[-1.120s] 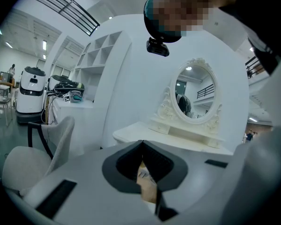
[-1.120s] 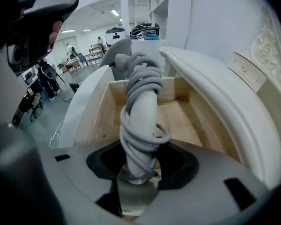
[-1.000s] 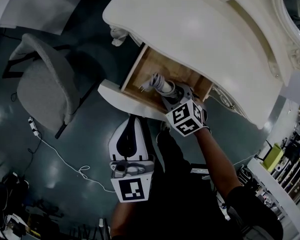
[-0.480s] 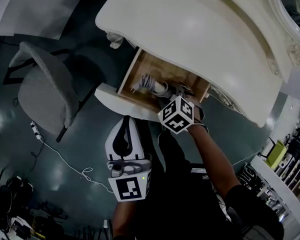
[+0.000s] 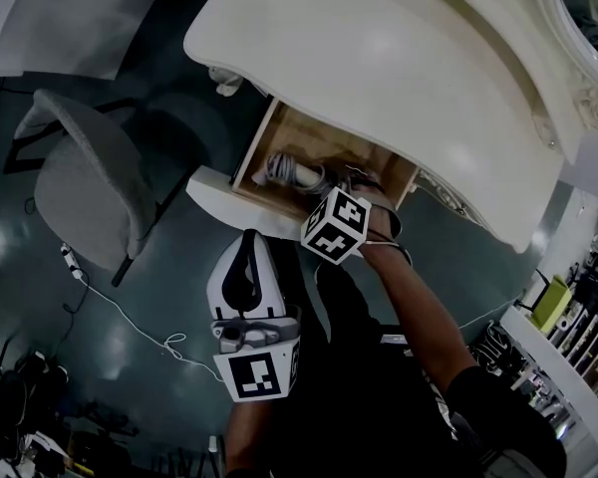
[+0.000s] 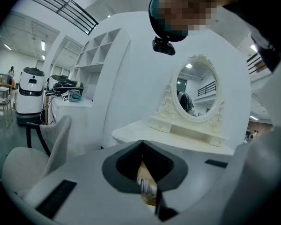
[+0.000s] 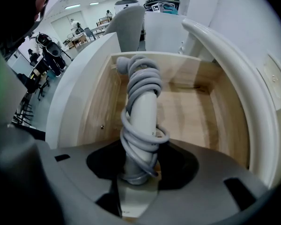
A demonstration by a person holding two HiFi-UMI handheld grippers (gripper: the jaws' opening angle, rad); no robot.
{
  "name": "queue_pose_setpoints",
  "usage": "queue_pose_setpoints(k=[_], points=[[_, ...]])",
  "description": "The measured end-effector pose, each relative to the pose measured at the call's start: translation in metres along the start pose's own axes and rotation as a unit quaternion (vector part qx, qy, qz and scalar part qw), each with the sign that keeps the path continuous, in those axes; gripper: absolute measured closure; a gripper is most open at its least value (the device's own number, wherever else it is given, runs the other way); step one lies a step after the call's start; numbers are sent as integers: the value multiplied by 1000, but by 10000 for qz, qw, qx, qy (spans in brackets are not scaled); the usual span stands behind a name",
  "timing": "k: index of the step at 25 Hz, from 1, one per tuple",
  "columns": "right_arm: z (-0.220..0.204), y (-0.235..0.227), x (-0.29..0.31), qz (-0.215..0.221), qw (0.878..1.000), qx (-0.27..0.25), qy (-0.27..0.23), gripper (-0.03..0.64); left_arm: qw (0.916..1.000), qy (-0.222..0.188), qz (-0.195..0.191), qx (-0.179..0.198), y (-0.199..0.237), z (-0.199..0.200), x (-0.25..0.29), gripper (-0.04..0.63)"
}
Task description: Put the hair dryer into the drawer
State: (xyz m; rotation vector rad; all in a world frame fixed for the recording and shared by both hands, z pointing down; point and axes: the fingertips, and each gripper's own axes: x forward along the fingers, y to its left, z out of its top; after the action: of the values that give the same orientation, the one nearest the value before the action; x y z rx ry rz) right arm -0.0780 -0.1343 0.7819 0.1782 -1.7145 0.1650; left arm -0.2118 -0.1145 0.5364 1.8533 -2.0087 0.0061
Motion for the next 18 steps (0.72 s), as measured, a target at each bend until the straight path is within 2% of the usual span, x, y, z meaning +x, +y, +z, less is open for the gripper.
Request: queue_pose_setpoints(k=[6, 18], points=[[-1, 3, 7, 49, 9992, -209, 327, 416, 10000, 22, 1, 1, 1, 0, 2, 572], [-1, 3, 15, -23, 9982, -208, 561, 413, 10000, 63, 50, -49, 6, -5, 0, 572]])
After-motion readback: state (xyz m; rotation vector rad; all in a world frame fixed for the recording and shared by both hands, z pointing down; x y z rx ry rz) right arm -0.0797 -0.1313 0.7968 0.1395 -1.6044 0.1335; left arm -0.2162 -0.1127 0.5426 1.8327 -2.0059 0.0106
